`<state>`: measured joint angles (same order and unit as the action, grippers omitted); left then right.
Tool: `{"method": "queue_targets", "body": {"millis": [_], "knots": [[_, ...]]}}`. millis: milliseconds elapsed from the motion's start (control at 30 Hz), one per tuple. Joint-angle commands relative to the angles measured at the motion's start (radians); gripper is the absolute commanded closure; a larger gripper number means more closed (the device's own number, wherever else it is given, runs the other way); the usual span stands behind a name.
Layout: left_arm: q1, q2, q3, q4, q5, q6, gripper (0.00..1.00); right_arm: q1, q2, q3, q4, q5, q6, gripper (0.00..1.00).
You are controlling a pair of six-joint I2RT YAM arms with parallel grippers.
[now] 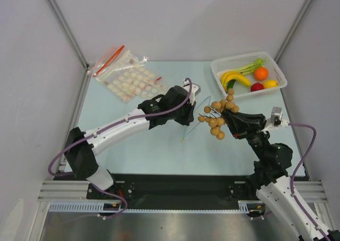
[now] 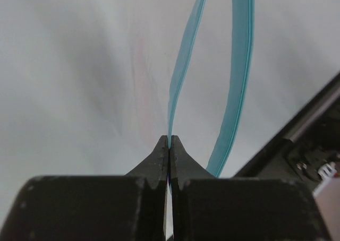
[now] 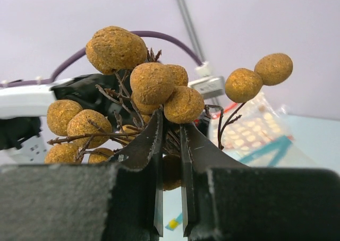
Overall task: Place the food in the zip-top bag and seal the zipper
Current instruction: Place the fake fruit in the zipper food storage bag.
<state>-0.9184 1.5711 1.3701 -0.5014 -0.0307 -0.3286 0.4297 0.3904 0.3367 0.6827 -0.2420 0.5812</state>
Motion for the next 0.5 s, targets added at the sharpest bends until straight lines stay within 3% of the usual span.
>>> {"method": "queue_targets", "body": {"millis": [0, 467], "knots": [[0.003, 0.013, 0.07, -0.009, 0.214, -0.043, 1.0, -0.005, 0.011, -0.001, 0.193, -0.138, 0.048, 1.0], [-0.02, -0.054, 0.093, -0.005, 0.362, -0.067, 1.0, 0.003, 0.185, 0.007, 0.434, -0.332, 0.155, 1.0]]}}
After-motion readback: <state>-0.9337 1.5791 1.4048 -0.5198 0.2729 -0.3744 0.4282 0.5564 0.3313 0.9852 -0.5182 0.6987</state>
